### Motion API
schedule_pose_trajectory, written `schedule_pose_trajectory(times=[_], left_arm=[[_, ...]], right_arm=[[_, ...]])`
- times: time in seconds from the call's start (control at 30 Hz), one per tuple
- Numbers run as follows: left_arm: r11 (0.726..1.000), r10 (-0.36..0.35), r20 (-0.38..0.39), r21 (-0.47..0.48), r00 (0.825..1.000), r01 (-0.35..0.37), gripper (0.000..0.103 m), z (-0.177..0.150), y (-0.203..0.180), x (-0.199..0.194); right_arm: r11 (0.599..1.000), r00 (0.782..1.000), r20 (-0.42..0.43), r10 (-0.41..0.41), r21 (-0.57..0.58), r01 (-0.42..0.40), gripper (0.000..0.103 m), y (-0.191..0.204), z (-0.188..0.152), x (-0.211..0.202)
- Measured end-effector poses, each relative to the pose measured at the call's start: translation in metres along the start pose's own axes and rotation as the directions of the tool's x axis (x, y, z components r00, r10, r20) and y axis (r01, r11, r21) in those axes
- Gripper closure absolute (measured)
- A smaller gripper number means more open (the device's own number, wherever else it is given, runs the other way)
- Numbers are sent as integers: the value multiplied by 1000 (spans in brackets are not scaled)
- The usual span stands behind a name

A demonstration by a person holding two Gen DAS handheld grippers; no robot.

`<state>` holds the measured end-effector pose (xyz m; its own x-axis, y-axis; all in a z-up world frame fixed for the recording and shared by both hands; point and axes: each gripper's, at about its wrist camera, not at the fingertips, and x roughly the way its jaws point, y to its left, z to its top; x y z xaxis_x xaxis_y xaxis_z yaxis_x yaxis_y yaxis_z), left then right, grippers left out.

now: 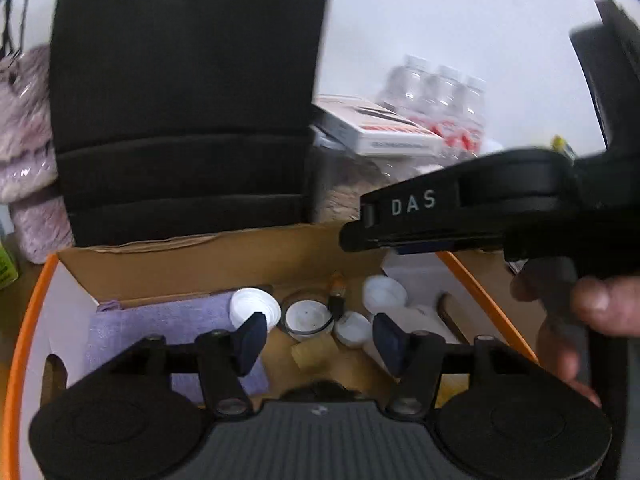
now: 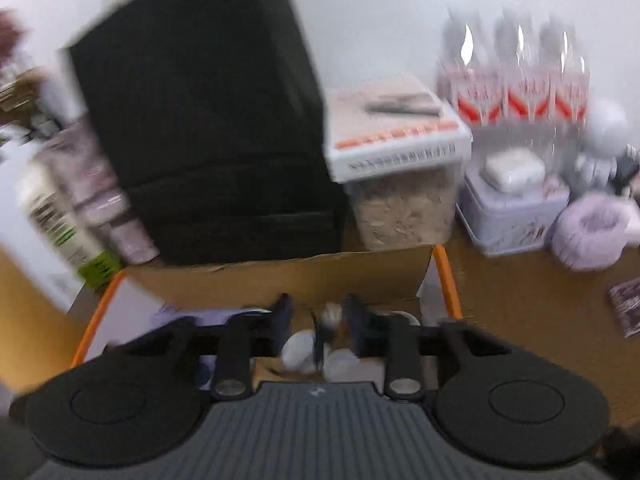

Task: Organize objects
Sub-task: 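Drop the tan block and cable into the box, opening both grippers, then grasp a white cap with the left gripper near the box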

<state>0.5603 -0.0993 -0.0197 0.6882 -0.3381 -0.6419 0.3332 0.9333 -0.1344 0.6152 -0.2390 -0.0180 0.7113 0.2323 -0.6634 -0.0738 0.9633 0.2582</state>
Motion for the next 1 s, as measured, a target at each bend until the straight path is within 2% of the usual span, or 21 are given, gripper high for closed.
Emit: schedule_pose_trajectory(times=[0.03, 0.07, 0.17, 0.33, 0.4, 0.43, 0.5, 0.63, 0.7, 0.77, 0.87, 0.93, 1.0], left_arm=[[1000, -11, -2, -8, 1000, 11, 40, 0, 6, -2], [1000, -16, -5, -12, 1000, 16, 36, 1, 12, -6], [1000, 14, 19, -22, 1000, -14, 30, 2, 29, -29], [997, 57, 41, -62, 998, -55, 30, 12, 41, -80], [998, 46, 61, -47, 997, -43, 29, 11, 36, -107], [999, 44, 77, -34, 996, -42, 27, 5, 31, -125], [999, 47, 109, -4, 993, -47, 22, -12, 21, -162], [999, 20, 243, 29, 970, -28, 18, -74, -3, -242], [999, 29, 309, -28, 951, -21, 15, -117, -12, -286], [998, 33, 340, -58, 940, -14, 10, -159, -22, -320], [999, 24, 310, -44, 950, -10, 9, -220, -35, -353], [997, 78, 252, -40, 964, -70, 9, -257, -41, -359], [989, 143, 173, -51, 974, -136, 10, -288, -42, -361]], right_arm=[[1000, 1000, 21, -3, 6, 3, 54, -1, 0, 0], [1000, 999, 37, 9, 9, -9, 46, -4, 0, -2], [999, 997, 69, 32, -10, -31, 29, -8, 0, -16], [997, 995, 95, -3, -78, 10, 29, -7, -4, -57], [995, 993, 119, -4, -99, 16, 24, -4, -8, -88], [993, 991, 135, -8, -112, 24, 18, -3, -12, -105], [988, 982, 186, -19, -146, 47, 15, 1, -29, -145], [986, 959, 284, 17, -166, 31, 14, 4, -90, -225], [987, 952, 305, 34, -161, 17, 12, 5, -134, -258], [988, 953, 297, 52, -156, -6, 6, 6, -183, -287], [979, 961, 248, 123, -191, -76, 0, 8, -258, -326], [958, 968, 174, 182, -252, -135, 0, 9, -301, -346], [945, 982, 82, 172, -297, -140, 0, 10, -335, -359]])
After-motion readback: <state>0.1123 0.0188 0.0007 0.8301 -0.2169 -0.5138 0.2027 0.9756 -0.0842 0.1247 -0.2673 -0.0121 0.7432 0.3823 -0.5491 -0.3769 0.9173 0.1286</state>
